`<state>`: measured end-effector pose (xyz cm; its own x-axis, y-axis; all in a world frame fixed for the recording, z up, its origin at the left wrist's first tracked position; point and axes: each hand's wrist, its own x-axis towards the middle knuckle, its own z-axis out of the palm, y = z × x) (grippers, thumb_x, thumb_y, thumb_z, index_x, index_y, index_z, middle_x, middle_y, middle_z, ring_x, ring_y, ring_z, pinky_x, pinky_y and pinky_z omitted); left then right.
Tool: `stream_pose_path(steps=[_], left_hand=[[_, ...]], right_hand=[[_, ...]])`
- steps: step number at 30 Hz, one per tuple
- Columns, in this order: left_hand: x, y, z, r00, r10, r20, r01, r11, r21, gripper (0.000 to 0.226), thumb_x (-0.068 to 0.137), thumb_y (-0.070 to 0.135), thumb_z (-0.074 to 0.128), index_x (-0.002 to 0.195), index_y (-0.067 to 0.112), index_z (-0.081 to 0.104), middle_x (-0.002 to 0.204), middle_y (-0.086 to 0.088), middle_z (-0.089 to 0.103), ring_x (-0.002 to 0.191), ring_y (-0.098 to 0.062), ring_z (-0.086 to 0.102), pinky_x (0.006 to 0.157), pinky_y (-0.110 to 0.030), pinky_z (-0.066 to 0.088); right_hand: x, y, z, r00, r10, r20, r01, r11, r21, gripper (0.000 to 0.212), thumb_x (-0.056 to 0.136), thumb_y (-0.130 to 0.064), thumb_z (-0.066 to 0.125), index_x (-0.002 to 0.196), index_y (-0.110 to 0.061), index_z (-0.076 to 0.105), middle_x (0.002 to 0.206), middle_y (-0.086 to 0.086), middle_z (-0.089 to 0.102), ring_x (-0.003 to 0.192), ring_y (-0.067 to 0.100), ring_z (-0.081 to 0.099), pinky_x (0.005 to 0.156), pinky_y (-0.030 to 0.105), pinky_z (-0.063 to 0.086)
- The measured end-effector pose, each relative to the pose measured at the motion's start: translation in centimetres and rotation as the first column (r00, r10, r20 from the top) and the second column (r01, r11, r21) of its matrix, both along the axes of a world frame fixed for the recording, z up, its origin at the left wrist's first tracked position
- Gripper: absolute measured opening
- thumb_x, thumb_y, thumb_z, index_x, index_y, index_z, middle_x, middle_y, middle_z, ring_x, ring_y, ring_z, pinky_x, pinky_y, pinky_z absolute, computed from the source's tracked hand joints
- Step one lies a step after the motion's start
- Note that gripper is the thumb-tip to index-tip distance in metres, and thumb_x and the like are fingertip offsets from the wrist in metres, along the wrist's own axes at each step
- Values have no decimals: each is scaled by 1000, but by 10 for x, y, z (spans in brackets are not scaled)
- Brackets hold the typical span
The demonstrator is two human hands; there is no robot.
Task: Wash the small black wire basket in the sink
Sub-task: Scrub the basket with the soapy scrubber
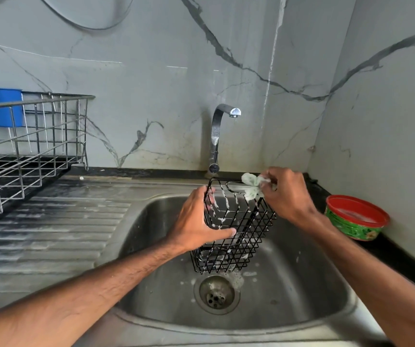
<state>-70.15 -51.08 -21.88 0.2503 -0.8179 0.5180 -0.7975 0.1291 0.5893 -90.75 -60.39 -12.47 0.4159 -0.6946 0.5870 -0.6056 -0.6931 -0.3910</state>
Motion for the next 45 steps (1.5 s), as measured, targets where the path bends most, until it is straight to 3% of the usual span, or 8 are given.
stream_pose_path(steps=[3,5,9,20,28,36,42,45], left_hand=[[-4,0,0,1000,-10,0,10,1000,-13,125,54,79,85,152,18,36,146,6,48,129,-12,53,112,-44,48],[-6,0,1,1000,-18,3,18,1000,-22,124,55,77,86,152,19,36,144,6,48,128,-11,52,111,-41,48],[-5,1,0,1000,-9,-4,9,999,-36,116,56,72,90,147,20,40,132,6,53,116,-8,56,99,-35,54],[-7,2,1,1000,11,-4,-11,1000,-9,126,57,68,86,157,14,31,148,1,47,131,-15,51,113,-45,46],[-6,1,1,999,23,23,-23,1000,-17,127,60,65,91,158,13,29,145,-2,48,130,-14,48,111,-35,44],[-7,3,1,1000,8,15,-8,1000,-19,123,58,64,84,158,17,30,144,4,46,118,-7,51,108,-27,43],[-7,3,0,1000,23,11,-23,1000,-4,126,60,65,90,159,17,28,147,1,46,130,-14,49,113,-40,46],[-6,2,2,999,37,29,-38,999,26,133,57,77,83,161,16,25,150,-2,46,135,-18,48,114,-46,46]], right_hand=[[9,8,-6,998,60,-15,-60,998,-30,27,94,7,55,111,-6,71,96,13,76,63,13,66,52,11,51],[21,24,-6,992,116,-56,-121,989,-86,33,92,7,53,114,-9,72,87,14,75,57,19,66,51,30,57],[44,48,-6,952,260,-161,-289,938,-191,50,83,11,59,115,-23,74,102,4,77,76,26,72,67,40,60],[6,-16,-11,996,70,-52,-75,992,-102,34,85,8,65,110,-11,77,110,11,77,83,24,74,79,40,63],[46,28,-7,933,292,-209,-330,926,-181,35,86,0,64,109,-24,76,99,-3,74,77,18,68,70,29,55],[1,-24,-9,994,36,-100,-46,994,-99,33,87,9,63,111,-10,77,106,17,76,80,30,73,77,44,62],[33,12,-8,962,224,-155,-251,949,-188,38,86,7,60,108,-18,78,98,5,77,77,16,71,74,22,55],[46,31,-9,933,275,-232,-329,913,-243,41,83,10,59,104,-20,76,102,-1,74,84,23,72,75,35,59]])
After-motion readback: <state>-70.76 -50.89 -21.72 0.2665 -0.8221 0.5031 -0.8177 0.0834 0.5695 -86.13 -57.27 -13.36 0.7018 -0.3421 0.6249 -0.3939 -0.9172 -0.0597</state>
